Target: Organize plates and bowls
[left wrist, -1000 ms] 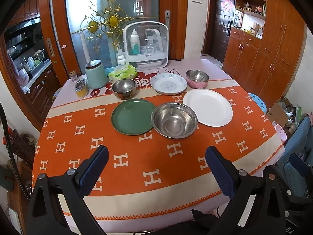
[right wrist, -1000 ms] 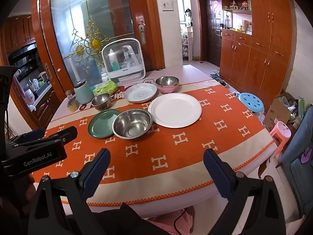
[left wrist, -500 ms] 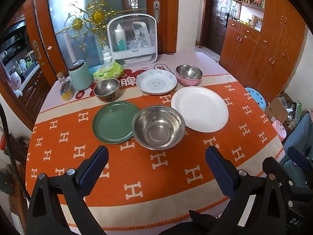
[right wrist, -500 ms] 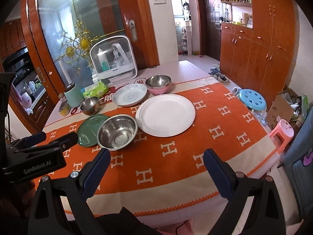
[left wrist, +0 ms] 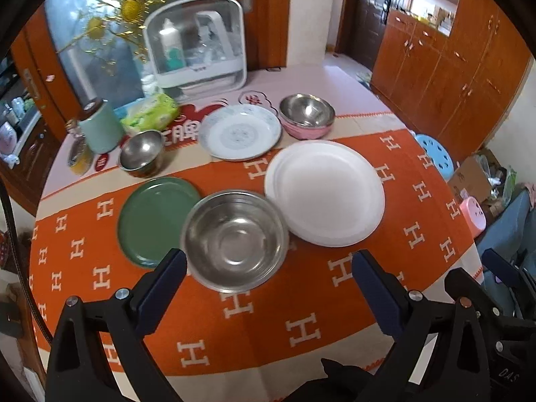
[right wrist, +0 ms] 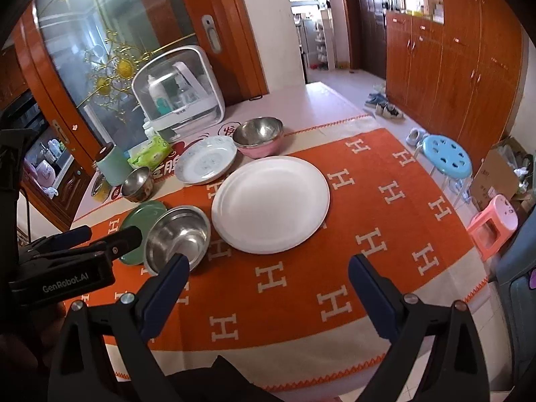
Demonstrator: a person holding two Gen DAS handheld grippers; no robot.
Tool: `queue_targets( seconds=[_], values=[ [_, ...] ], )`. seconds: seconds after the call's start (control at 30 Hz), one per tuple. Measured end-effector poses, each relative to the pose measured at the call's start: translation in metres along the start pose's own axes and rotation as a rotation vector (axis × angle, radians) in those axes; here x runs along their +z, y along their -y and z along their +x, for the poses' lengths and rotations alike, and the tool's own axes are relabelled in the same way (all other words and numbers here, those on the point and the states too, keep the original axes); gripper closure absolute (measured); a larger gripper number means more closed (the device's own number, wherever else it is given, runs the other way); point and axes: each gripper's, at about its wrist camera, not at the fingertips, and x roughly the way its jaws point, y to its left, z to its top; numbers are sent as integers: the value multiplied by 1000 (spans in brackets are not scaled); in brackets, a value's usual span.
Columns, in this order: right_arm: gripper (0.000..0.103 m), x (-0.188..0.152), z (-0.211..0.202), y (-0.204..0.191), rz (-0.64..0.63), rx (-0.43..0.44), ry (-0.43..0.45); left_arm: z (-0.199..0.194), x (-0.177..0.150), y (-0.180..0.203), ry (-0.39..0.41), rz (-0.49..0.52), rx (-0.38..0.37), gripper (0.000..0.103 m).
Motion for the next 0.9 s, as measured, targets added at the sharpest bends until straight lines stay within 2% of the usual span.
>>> queue_targets(
  seconds=[0.17,0.33,0.47,0.57,0.73,0.9],
  values=[
    [6,22,34,20,52,41,-60,30,32,11,-55,25,8,4],
    [6,37,69,37,98,95,-124,68,65,13,-159,23,-20,4],
    [7,47,102,54,154,151,-181,99,77,13,-221,44,-11,4],
    [7,51,126,66,208,179,-219,128,84,8,-268,8,-38,4],
    [7,54,165,85,301,226,-289,163,92,-7,-264,-51,-84,5],
    [7,53,192,103,364,218,-332,197,98,-19,-264,-68,-118,5]
  ],
)
